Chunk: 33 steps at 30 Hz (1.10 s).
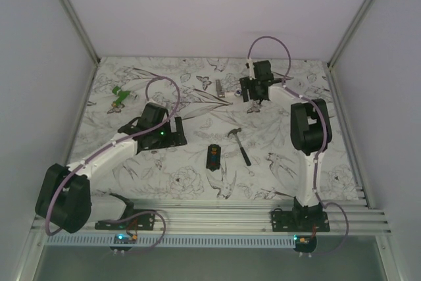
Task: Snap on the fuse box
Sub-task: Pick up the fuse box cover from the center of the board, then close the fuse box cover on the fuse box base.
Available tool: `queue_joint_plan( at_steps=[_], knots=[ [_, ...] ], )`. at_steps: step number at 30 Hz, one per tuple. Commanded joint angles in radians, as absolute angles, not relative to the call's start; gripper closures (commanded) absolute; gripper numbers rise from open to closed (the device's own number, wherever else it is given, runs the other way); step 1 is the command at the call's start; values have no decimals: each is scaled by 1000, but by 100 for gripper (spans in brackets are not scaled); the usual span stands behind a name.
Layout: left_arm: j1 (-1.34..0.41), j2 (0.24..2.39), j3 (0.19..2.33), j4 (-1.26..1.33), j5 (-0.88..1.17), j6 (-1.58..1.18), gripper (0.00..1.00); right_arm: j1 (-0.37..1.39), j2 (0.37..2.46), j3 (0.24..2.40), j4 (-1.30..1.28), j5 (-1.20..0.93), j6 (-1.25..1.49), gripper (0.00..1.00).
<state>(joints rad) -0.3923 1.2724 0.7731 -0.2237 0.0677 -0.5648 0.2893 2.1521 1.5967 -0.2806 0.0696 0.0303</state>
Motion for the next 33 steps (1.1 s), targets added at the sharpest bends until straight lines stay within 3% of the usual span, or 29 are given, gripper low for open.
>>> queue_joint_plan(
  at_steps=[1,10,19,33],
  knots=[
    [-387,1313,778,-223,119,-558,0,284,2179,1654,-326,31,3,27],
    [-389,1309,769,-205,205,-585,0,286,2107,1544,-351,31,41,60],
    [-394,1281,723,-204,258,-615,0,358,1854,1352,-435,127,269,62],
    [-402,1141,612,-212,233,-609,0,780,1582,1115,-504,330,773,59]
  ],
)
